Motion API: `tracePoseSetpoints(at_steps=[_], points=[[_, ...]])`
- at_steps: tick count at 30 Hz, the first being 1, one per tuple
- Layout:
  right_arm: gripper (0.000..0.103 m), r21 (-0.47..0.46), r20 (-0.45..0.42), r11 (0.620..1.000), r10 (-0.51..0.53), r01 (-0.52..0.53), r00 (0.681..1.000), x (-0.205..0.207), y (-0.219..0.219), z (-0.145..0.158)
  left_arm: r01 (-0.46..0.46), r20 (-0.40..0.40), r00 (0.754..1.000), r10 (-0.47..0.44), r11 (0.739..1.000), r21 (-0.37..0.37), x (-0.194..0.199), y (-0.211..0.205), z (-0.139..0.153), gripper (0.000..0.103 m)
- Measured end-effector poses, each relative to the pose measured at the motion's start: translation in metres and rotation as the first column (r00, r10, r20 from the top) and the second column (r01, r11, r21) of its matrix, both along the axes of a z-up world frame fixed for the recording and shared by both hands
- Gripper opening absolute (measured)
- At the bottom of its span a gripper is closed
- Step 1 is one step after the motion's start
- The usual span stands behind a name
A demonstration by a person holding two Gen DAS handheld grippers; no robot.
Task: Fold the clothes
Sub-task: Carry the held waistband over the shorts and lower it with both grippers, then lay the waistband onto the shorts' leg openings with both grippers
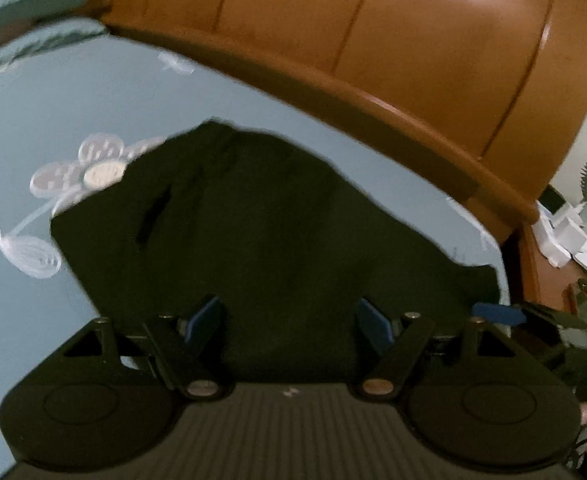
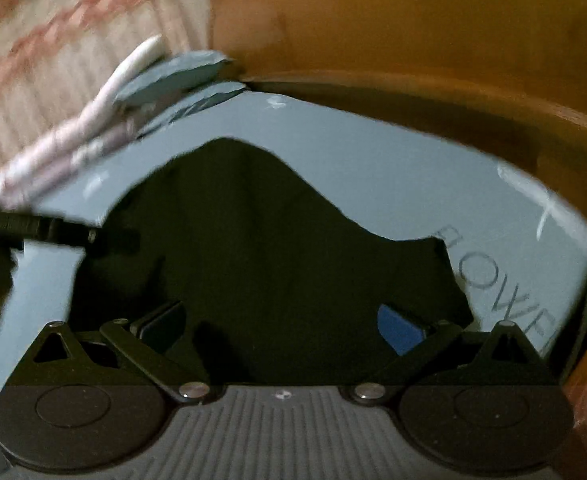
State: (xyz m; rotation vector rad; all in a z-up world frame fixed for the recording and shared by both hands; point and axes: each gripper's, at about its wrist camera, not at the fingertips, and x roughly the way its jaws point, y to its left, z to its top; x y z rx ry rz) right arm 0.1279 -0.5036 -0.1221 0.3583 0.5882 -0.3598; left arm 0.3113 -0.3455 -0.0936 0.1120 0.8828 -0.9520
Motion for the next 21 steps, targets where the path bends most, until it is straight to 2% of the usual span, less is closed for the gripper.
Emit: tracePoseSetpoints(at_steps=[3, 6, 8, 10, 13, 16, 21], points=[[0.103, -0.076, -0.052, 0.997, -0.014, 0.010, 0.999, 0.008, 0.013, -0.004, -0.005, -0.023, 1.000, 0.004, 1.000, -0.028, 0.000, 0.010, -0.001, 0.076], [0.103, -0.110, -0.127, 0.994, -0.011, -0.003, 0.992, 0.020, 0.017, 0.001, -0.012, -0.040, 0.999, 0.010, 0.999, -0.043, 0.003, 0.012, 0.007, 0.076], [0.103, -0.070, -0.147, 0.998, -0.019, 0.008, 0.989, 0.021, 0.015, 0.011, 0.004, 0.003, 1.000, -0.004, 0.999, -0.054, 0.006, 0.004, 0.021, 0.076], [0.103, 0.012, -0.117, 0.999, -0.039, 0.041, 0.992, 0.018, 0.010, 0.020, 0.020, 0.063, 0.998, -0.016, 0.998, -0.059, 0.010, -0.009, 0.032, 0.077], [0.103, 0.102, -0.049, 0.994, -0.023, 0.028, 0.999, 0.015, 0.006, 0.030, 0.035, 0.088, 0.996, -0.030, 0.998, -0.054, 0.024, -0.031, 0.033, 0.078], [0.103, 0.104, -0.053, 0.994, -0.022, 0.028, 0.998, 0.014, 0.008, 0.030, -0.022, 0.103, 0.994, 0.023, 1.000, -0.008, 0.041, -0.042, 0.019, 0.077], [0.103, 0.114, -0.048, 0.993, -0.027, 0.032, 0.998, 0.011, 0.009, 0.024, -0.086, 0.041, 0.996, 0.084, 0.995, 0.054, 0.060, -0.026, -0.011, 0.077]])
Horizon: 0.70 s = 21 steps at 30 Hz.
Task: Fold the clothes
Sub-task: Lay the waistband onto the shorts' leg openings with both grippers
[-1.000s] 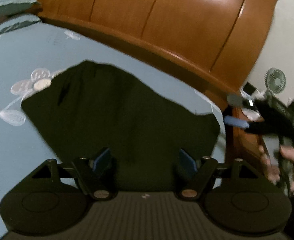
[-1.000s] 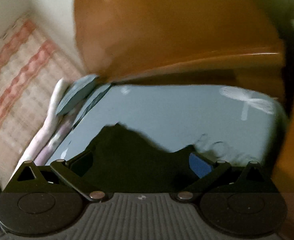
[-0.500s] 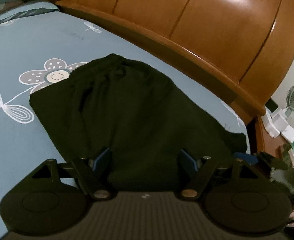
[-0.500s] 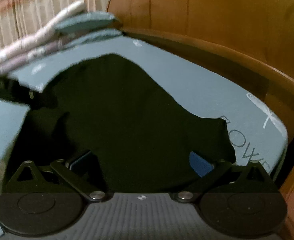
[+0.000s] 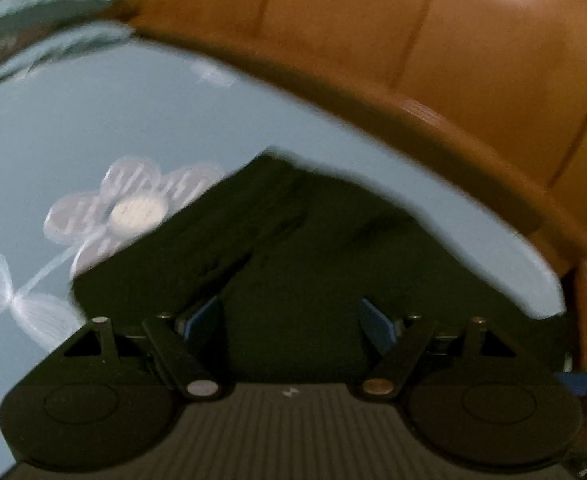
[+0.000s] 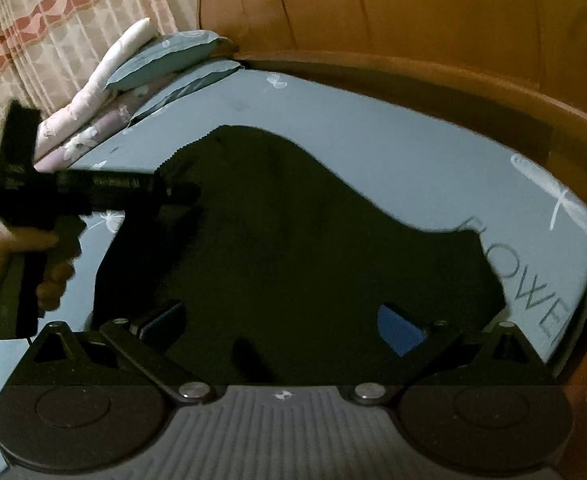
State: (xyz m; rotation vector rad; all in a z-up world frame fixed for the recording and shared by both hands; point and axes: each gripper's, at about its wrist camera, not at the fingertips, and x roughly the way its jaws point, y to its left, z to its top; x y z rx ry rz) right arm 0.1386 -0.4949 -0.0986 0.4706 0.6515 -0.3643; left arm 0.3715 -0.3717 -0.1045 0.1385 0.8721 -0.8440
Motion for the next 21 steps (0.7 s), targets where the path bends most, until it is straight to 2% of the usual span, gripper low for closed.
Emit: tracePoseSetpoints(at_steps=[4, 7, 10, 12, 13, 16, 19, 21], points=[[0.103, -0.019, 0.022, 1.000, -0.012, 0.013, 1.000, 0.000, 0.003, 0.000, 0.002, -0.007, 1.000, -0.002, 1.000, -0.028, -0.001, -0.005, 0.019, 0.075], [0.103, -0.030, 0.059, 0.999, -0.013, 0.014, 0.998, 0.000, 0.008, 0.004, 0.072, 0.000, 0.997, -0.072, 0.991, -0.113, -0.002, -0.031, 0.042, 0.075], [0.103, -0.034, 0.070, 0.999, 0.001, 0.001, 0.998, 0.002, 0.014, 0.003, 0.147, -0.071, 0.984, -0.166, 0.965, -0.215, 0.002, -0.065, 0.050, 0.075], [0.103, -0.031, 0.069, 0.999, 0.014, -0.012, 0.998, 0.003, 0.016, 0.000, 0.171, -0.149, 0.965, -0.214, 0.951, -0.257, 0.009, -0.086, 0.043, 0.075], [0.103, -0.026, 0.067, 1.000, 0.020, -0.018, 0.998, 0.003, 0.017, -0.002, 0.172, -0.165, 0.963, -0.215, 0.955, -0.242, 0.011, -0.094, 0.037, 0.075], [0.103, -0.019, 0.065, 0.999, 0.029, -0.028, 0.997, 0.002, 0.018, -0.005, 0.146, -0.199, 0.965, -0.169, 0.981, -0.126, 0.023, -0.112, 0.008, 0.075], [0.103, -0.015, 0.070, 0.999, 0.031, -0.030, 0.997, 0.000, 0.019, -0.005, 0.175, -0.156, 0.969, -0.193, 0.977, -0.123, 0.025, -0.113, -0.001, 0.075], [0.103, -0.009, 0.074, 1.000, 0.030, -0.030, 0.997, -0.002, 0.017, -0.005, 0.164, -0.160, 0.970, -0.182, 0.980, -0.115, 0.024, -0.113, 0.004, 0.075]])
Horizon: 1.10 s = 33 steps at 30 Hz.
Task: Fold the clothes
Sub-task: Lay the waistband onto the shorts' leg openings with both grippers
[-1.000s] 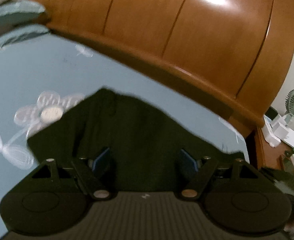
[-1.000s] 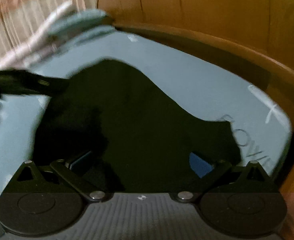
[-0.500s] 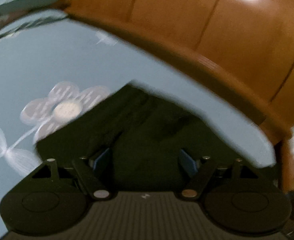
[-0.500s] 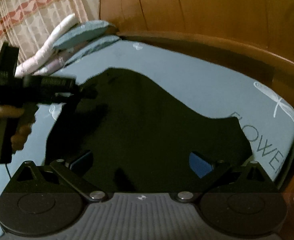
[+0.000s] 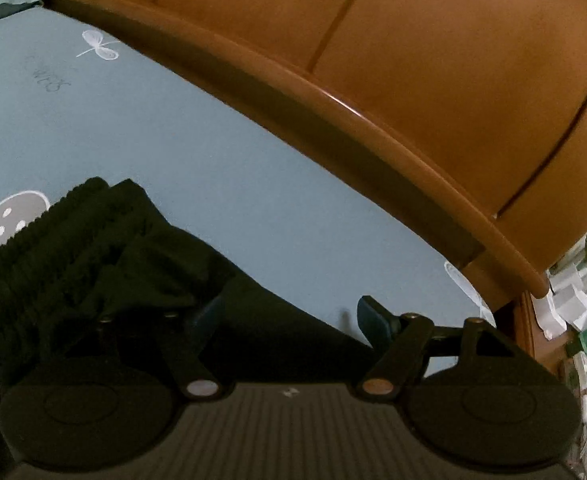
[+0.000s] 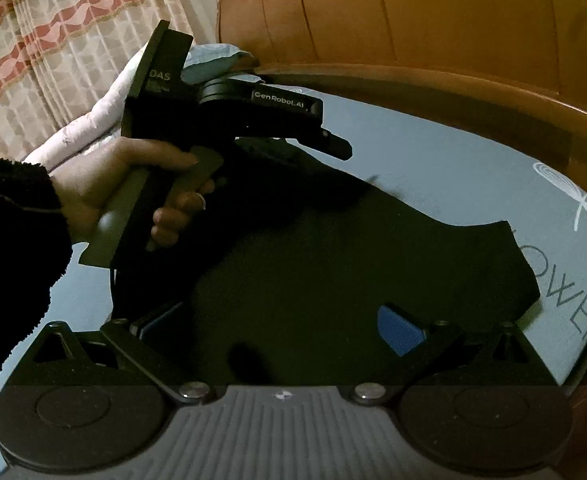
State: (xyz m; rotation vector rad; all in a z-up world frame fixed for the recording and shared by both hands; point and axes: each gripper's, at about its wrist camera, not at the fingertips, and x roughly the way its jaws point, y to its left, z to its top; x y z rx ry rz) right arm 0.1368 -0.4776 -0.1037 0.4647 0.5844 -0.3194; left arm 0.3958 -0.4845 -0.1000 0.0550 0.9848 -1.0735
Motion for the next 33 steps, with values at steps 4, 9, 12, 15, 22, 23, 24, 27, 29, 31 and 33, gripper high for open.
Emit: tracePoseSetpoints(at_steps=[4, 9, 12, 15, 22, 23, 24, 27, 29, 31, 33], points=[[0.103, 0.012, 0.016, 1.000, -0.005, 0.005, 1.000, -0.005, -0.002, 0.001, -0.024, 0.006, 1.000, 0.024, 1.000, -0.011, -0.002, 0.009, 0.020, 0.075], [0.103, 0.028, 0.035, 1.000, -0.015, 0.014, 0.999, -0.007, -0.002, 0.003, -0.067, -0.005, 0.998, 0.067, 0.997, -0.028, 0.009, 0.025, 0.020, 0.078], [0.103, 0.025, 0.031, 1.000, -0.004, 0.004, 1.000, -0.005, 0.000, 0.006, -0.065, 0.008, 0.998, 0.065, 0.998, -0.007, 0.013, 0.018, 0.012, 0.078], [0.103, 0.012, 0.029, 1.000, -0.005, 0.005, 1.000, -0.007, 0.000, 0.011, -0.065, 0.020, 0.998, 0.065, 0.998, 0.014, 0.016, 0.013, 0.009, 0.078], [0.103, 0.020, 0.053, 1.000, -0.018, 0.017, 0.998, -0.017, 0.001, 0.018, 0.004, -0.005, 1.000, -0.004, 1.000, -0.020, -0.021, 0.034, 0.042, 0.077], [0.103, 0.021, 0.054, 1.000, -0.016, 0.015, 0.998, -0.018, 0.002, 0.018, 0.036, -0.011, 0.999, -0.036, 0.999, -0.024, -0.031, 0.037, 0.044, 0.078], [0.103, 0.021, 0.054, 1.000, -0.013, 0.012, 0.998, -0.018, 0.002, 0.019, 0.055, -0.013, 0.998, -0.055, 0.998, -0.018, -0.039, 0.040, 0.041, 0.079], [0.103, 0.022, 0.051, 1.000, -0.005, 0.003, 0.999, -0.018, 0.004, 0.019, 0.077, -0.024, 0.997, -0.077, 0.997, 0.010, -0.053, 0.048, 0.025, 0.079], [0.103, 0.023, 0.045, 1.000, -0.004, 0.003, 0.999, -0.022, 0.004, 0.021, 0.053, -0.038, 0.998, -0.052, 0.998, 0.025, -0.051, 0.051, 0.010, 0.079], [0.103, 0.022, 0.045, 1.000, -0.003, 0.002, 0.999, -0.025, 0.005, 0.022, 0.024, -0.061, 0.998, -0.024, 1.000, 0.011, -0.048, 0.054, 0.008, 0.079], [0.103, 0.019, 0.049, 1.000, -0.008, 0.007, 0.999, -0.029, 0.005, 0.024, 0.009, -0.063, 0.998, -0.010, 1.000, -0.008, -0.039, 0.057, 0.016, 0.079]])
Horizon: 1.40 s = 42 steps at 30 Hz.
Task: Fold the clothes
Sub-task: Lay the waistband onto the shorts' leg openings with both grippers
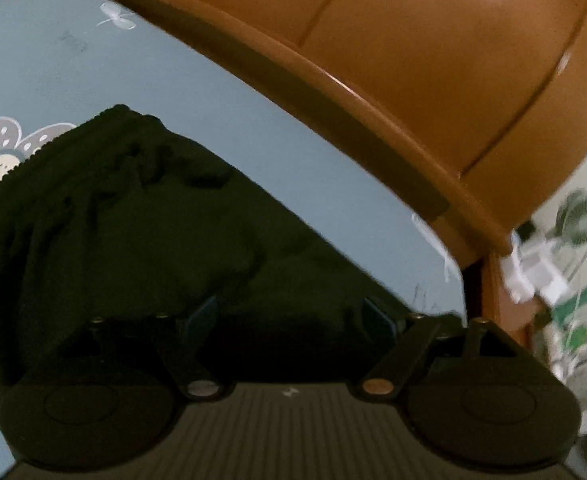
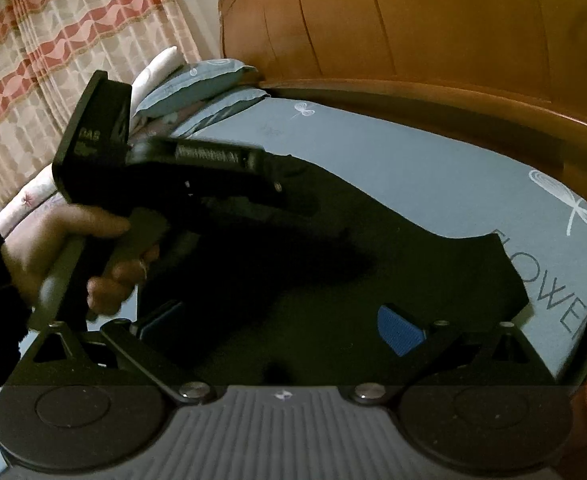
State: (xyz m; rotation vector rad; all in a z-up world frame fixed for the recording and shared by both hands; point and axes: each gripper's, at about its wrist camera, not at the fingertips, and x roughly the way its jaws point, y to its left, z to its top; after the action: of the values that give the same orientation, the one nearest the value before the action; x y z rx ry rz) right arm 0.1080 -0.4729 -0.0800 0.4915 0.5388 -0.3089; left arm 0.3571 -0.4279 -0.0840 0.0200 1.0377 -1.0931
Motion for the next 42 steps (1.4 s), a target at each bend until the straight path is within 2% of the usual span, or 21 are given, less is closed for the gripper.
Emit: tracePoseSetpoints(at_steps=[3, 6, 9, 14, 16, 19, 20, 23, 24, 25, 28, 31, 33, 35, 36, 39, 42], points=[[0.103, 0.002, 0.002, 1.000, -0.014, 0.014, 1.000, -0.003, 0.000, 0.001, -0.034, 0.017, 0.999, 0.034, 0.999, -0.025, 0.015, 0.007, 0.014, 0.079], [0.103, 0.014, 0.008, 1.000, -0.014, 0.014, 1.000, -0.002, -0.002, 0.001, -0.135, 0.044, 0.990, 0.137, 0.990, -0.046, 0.035, 0.029, 0.024, 0.079], [0.103, 0.011, 0.007, 1.000, -0.002, 0.002, 1.000, 0.000, 0.000, 0.001, -0.219, 0.022, 0.975, 0.220, 0.974, -0.050, 0.052, 0.051, 0.017, 0.079], [0.103, 0.022, -0.006, 1.000, 0.006, -0.005, 1.000, 0.006, -0.004, -0.002, -0.264, -0.001, 0.965, 0.264, 0.964, -0.022, 0.067, 0.061, -0.006, 0.079], [0.103, 0.014, -0.007, 1.000, 0.002, -0.002, 1.000, 0.004, -0.003, -0.001, -0.274, -0.001, 0.962, 0.275, 0.960, -0.056, 0.067, 0.064, 0.001, 0.079], [0.103, 0.009, -0.005, 1.000, -0.014, 0.014, 1.000, -0.001, -0.003, -0.001, -0.293, 0.065, 0.951, 0.303, 0.947, -0.134, 0.063, 0.075, 0.021, 0.079], [0.103, 0.014, -0.005, 1.000, -0.019, 0.019, 1.000, -0.001, -0.003, -0.001, -0.308, 0.077, 0.944, 0.320, 0.942, -0.131, 0.063, 0.078, 0.023, 0.079], [0.103, 0.029, -0.001, 1.000, -0.011, 0.011, 1.000, 0.001, -0.003, -0.003, -0.351, 0.107, 0.928, 0.357, 0.933, -0.076, 0.065, 0.088, 0.019, 0.065], [0.103, 0.027, -0.002, 1.000, -0.006, 0.006, 1.000, 0.002, -0.002, -0.003, -0.362, 0.096, 0.926, 0.366, 0.930, -0.057, 0.067, 0.090, 0.013, 0.056], [0.103, 0.022, -0.003, 1.000, 0.002, -0.002, 1.000, 0.002, 0.000, -0.003, -0.373, 0.075, 0.924, 0.375, 0.927, -0.041, 0.069, 0.092, 0.006, 0.052], [0.103, 0.010, -0.002, 1.000, 0.022, -0.022, 1.000, 0.001, 0.004, -0.003, -0.372, 0.068, 0.925, 0.374, 0.927, -0.041, 0.066, 0.092, -0.008, 0.050], [0.103, 0.010, -0.006, 1.000, 0.024, -0.024, 1.000, 0.001, 0.003, -0.003, -0.366, 0.069, 0.927, 0.368, 0.929, -0.048, 0.063, 0.090, -0.021, 0.035], [0.103, 0.010, -0.015, 1.000, 0.015, -0.015, 1.000, 0.002, 0.002, -0.004, -0.352, 0.093, 0.930, 0.356, 0.935, -0.051, 0.060, 0.086, -0.022, 0.035], [0.103, 0.023, -0.021, 1.000, 0.008, -0.008, 1.000, 0.005, 0.001, -0.005, -0.344, 0.083, 0.934, 0.346, 0.938, -0.042, 0.062, 0.085, -0.025, 0.038], [0.103, 0.033, -0.020, 0.999, 0.006, -0.005, 1.000, 0.005, 0.001, -0.006, -0.344, 0.069, 0.936, 0.346, 0.938, -0.046, 0.062, 0.086, -0.026, 0.040], [0.103, 0.041, -0.023, 0.999, 0.024, -0.023, 0.999, 0.008, 0.005, -0.007, -0.350, 0.014, 0.936, 0.352, 0.934, -0.069, 0.063, 0.092, -0.028, 0.037], [0.103, 0.032, -0.028, 0.999, 0.035, -0.035, 0.999, 0.012, 0.008, -0.007, -0.363, 0.048, 0.929, 0.367, 0.928, -0.087, 0.056, 0.096, -0.024, 0.018]])
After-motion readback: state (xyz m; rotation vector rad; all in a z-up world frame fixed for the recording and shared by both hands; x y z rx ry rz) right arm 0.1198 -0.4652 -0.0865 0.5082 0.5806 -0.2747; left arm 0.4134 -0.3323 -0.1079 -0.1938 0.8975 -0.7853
